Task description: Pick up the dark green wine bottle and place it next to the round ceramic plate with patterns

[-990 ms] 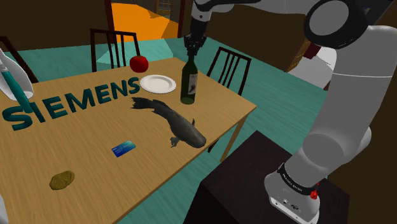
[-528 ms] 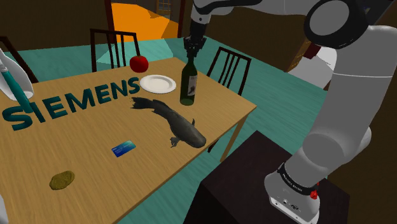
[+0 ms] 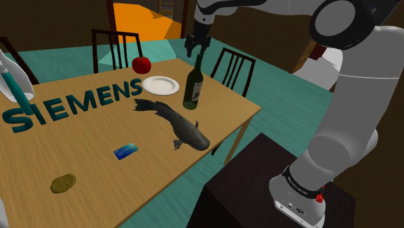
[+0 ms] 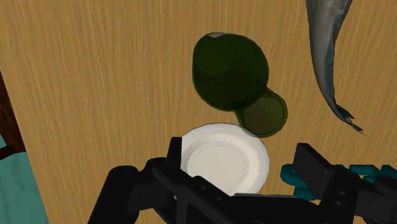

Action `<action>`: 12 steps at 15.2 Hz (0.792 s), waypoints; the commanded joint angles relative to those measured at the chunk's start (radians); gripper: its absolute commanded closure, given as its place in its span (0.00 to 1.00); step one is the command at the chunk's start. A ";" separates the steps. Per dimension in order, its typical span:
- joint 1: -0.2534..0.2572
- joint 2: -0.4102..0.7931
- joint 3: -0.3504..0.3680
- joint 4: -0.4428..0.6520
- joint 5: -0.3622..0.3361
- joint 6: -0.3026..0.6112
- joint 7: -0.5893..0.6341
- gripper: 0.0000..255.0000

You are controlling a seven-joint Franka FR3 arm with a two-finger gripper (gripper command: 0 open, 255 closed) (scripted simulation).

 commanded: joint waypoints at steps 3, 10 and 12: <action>0.002 -0.014 0.003 0.081 0.005 -0.094 -0.004 0.00; 0.003 -0.015 0.003 0.106 0.005 -0.120 -0.005 0.00; 0.003 -0.015 0.003 0.106 0.005 -0.120 -0.005 0.00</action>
